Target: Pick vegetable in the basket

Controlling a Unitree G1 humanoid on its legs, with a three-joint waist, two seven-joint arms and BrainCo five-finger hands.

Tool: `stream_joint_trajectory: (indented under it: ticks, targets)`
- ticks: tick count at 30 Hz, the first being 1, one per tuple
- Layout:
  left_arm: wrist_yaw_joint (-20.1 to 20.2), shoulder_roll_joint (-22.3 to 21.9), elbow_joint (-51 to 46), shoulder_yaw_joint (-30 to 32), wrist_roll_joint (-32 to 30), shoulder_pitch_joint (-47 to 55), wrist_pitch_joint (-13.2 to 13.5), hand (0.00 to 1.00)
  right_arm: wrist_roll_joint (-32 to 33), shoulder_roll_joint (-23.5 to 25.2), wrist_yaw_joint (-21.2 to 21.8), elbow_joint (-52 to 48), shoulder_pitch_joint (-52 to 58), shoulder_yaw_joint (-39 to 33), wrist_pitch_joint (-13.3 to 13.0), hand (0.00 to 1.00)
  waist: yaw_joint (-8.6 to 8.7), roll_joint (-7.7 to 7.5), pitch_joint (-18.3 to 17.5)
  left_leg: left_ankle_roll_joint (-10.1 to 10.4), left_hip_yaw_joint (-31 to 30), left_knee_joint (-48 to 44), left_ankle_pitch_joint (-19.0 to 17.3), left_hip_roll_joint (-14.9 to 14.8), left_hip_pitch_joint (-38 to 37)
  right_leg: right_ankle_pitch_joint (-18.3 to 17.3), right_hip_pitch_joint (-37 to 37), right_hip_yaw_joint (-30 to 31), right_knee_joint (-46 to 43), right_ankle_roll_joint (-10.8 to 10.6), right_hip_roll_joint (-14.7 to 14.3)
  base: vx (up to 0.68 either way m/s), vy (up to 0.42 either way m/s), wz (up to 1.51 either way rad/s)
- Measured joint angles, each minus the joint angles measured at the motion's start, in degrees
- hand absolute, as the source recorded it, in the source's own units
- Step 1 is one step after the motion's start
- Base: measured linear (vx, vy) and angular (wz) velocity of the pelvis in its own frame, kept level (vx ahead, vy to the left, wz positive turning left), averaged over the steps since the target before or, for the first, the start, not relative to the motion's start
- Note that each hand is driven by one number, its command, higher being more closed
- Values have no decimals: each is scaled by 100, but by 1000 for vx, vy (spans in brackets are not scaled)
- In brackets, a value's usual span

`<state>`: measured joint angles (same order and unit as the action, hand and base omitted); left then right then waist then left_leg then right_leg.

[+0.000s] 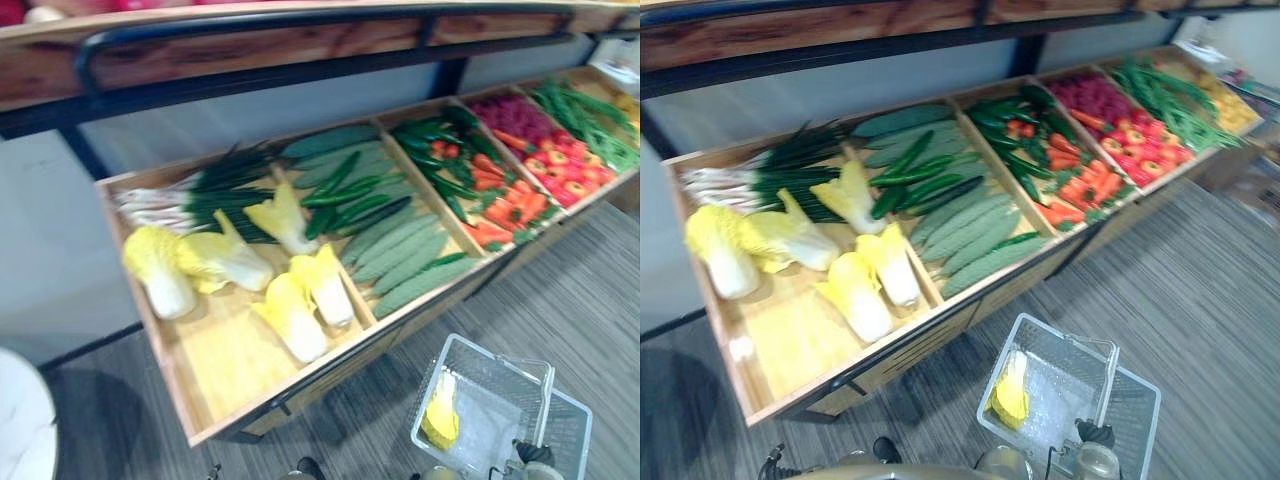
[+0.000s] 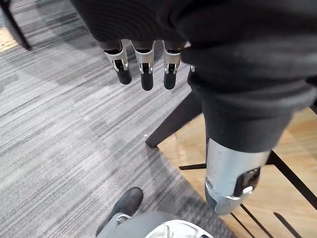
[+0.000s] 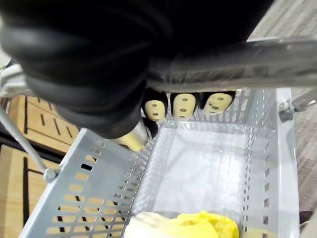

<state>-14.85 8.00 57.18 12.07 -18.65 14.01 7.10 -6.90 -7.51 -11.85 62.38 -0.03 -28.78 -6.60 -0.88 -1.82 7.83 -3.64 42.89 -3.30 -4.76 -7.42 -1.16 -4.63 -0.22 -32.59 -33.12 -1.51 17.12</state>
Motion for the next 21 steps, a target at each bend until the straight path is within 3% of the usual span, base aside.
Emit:
stream_joint_trajectory:
  ticks: [2, 3, 5, 6, 7, 8, 10, 13, 14, 15, 16, 18, 20, 21]
  targets:
    - [8, -55, 0, -4, -1, -40, 1, 0, -10, -16, 0, 122, -144, -3, 9, 100, -68, -8, 6, 4, 660, -129, -5, -51, 18, -173, 235, -183, 469, -200, -7, -115, -109, -144]
    - [12, -95, 5, 3, -3, -42, 0, 0, -36, -48, -1, 131, -155, -3, 9, 100, -74, 44, 25, 11, 768, -138, -9, -62, 12, -195, 217, -298, 646, -199, -36, -135, -117, -137]
    - [37, -340, 117, -16, 1, -41, 4, 0, -173, -221, -13, 164, -86, 0, 44, 100, -71, 290, -58, 103, 1136, -75, -13, -174, 104, -282, 271, -513, 1354, -243, -267, -119, -141, -105]
    - [31, -353, 173, -45, 7, -61, 6, 0, -184, -243, -20, 170, -95, 16, 58, 100, -73, 341, -91, 100, 1363, -147, -23, -184, 127, -476, 233, -685, 1406, -244, -200, -86, -193, -99]
    - [26, -325, 200, -47, 19, -114, 10, 0, -184, -232, -28, 177, -136, 47, 83, 100, -74, 210, -15, 100, 1621, -315, -30, -161, 116, -735, 210, -794, 1559, -367, -108, -75, -274, -95]
    - [20, -284, 271, -47, 39, -183, -17, 0, -194, -254, -36, 180, -132, 64, 88, 100, -43, 186, 62, 128, 1681, -503, -69, -275, 128, -793, 262, -787, 1886, -492, -256, -37, -235, -74]
    - [2, -277, 297, -56, 40, -188, -14, 0, -200, -285, -116, 160, -9, 204, 91, 100, 69, 316, -15, 137, 1693, -816, -64, -594, 213, -619, 345, -688, 2314, -406, -581, 0, -215, -34]
    - [-65, -185, 338, -45, 40, -197, -12, 0, -208, -277, -152, 128, 80, 599, 82, 100, 72, 315, -14, 157, 1709, -1610, -44, -1197, 220, -435, 385, -283, 2687, -188, -935, -16, -169, -73]
    - [-65, -156, 344, -48, 35, -198, -10, 0, -209, -290, -154, 119, 85, 706, 78, 100, 75, 311, -11, 178, 1521, -1815, -22, -1283, 244, -412, 393, -156, 2729, -152, -990, -52, -159, -90]
    - [-79, -154, 334, -44, 36, -180, -12, 0, -211, -287, -139, 106, 80, 846, 51, 100, 51, 298, -3, 384, 809, -2242, 122, -1440, 320, -375, 435, 134, 2751, -94, -1047, -49, -153, -108]
    - [-93, -152, 298, -51, 34, -148, -6, 0, -211, -297, -131, 105, 38, 966, 10, 100, -10, 286, 3, 469, 18, -2438, 136, -1354, 493, -355, 437, 428, 2730, -63, -1031, -39, -111, -173]
    - [-153, -436, 152, -85, 40, -27, 7, 0, -211, -338, -82, 157, -124, 1268, -14, 100, -181, 300, 14, 786, -2304, -2035, -138, -448, 517, -197, 217, 1396, 2690, -39, -984, -11, 54, -215]
    - [-184, -519, 141, -96, 42, -50, 3, 0, -217, -267, -4, 146, -219, 1541, -128, 100, -251, 313, 8, 852, -3449, -1633, -205, -48, 458, -81, 0, 2056, 2691, -45, -1147, -12, 118, -189]
    - [-182, -527, 117, -96, 43, -62, 13, 0, -225, -222, 21, 145, -221, 1634, -142, 100, -232, 324, 11, 875, -3821, -1453, -263, 15, 441, -41, -84, 2286, 2691, -75, -1242, -13, 164, -172]
